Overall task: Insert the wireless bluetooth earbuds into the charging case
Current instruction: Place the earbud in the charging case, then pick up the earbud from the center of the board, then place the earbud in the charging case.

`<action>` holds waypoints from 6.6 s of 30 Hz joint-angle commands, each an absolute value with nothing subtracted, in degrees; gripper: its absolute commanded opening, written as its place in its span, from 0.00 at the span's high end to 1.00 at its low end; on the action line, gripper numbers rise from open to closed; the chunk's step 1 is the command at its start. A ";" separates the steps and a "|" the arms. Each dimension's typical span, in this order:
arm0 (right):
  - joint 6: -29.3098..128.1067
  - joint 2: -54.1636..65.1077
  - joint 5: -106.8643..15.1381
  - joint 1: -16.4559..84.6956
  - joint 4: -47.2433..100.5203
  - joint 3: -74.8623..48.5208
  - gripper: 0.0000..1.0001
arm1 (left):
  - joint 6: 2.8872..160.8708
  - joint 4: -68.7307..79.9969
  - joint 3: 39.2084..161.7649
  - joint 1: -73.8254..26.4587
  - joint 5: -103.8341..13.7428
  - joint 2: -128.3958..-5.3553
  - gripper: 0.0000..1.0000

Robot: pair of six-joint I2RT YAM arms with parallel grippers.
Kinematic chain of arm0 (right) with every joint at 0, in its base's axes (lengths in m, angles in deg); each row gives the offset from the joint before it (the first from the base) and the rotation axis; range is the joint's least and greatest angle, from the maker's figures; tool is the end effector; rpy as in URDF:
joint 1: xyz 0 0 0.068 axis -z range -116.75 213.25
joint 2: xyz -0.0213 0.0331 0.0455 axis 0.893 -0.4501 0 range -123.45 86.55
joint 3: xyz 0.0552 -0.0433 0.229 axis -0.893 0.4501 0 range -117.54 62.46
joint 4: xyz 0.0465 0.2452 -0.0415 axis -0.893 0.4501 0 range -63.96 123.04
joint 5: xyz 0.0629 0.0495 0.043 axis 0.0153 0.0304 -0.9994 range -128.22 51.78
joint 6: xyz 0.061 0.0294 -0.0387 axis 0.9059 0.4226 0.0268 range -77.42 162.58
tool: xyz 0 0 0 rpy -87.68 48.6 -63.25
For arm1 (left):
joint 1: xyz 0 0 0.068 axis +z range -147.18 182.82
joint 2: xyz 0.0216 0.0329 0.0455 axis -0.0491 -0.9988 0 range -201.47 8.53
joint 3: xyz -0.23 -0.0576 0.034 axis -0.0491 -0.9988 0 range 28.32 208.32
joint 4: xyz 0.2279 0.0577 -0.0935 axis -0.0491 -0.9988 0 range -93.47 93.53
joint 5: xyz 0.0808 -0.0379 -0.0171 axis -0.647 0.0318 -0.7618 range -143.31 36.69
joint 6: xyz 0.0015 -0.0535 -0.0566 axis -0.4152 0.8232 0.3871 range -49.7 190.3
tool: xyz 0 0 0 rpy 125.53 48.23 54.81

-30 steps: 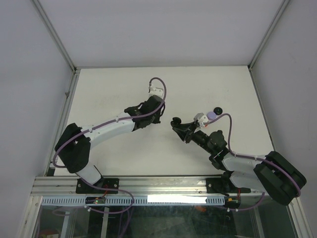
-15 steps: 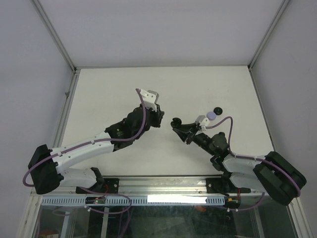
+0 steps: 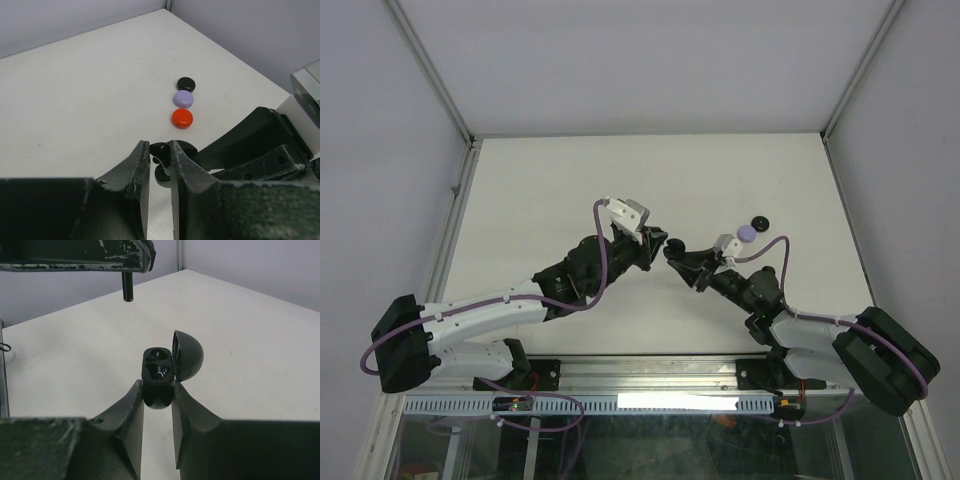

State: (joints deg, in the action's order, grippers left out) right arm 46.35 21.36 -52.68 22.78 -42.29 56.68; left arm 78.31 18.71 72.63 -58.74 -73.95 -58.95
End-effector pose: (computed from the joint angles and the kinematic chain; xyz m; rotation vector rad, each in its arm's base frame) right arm 0.1658 0.1635 0.1707 -0.6627 1.3127 0.8113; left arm 0.1672 -0.2592 0.2688 0.5303 1.6545 -0.5944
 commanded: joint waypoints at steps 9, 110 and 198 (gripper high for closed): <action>45.22 24.39 -53.78 22.88 -45.86 55.36 1.00 | 76.40 27.26 71.73 -60.76 -72.11 -63.33 0.86; 47.42 19.97 -51.17 22.87 -44.75 55.52 1.00 | 92.07 -9.29 86.30 -29.35 -48.81 -89.72 0.31; 43.67 15.57 -55.89 22.83 -47.72 46.98 1.00 | 95.49 6.70 81.88 -36.83 -33.19 -57.25 0.96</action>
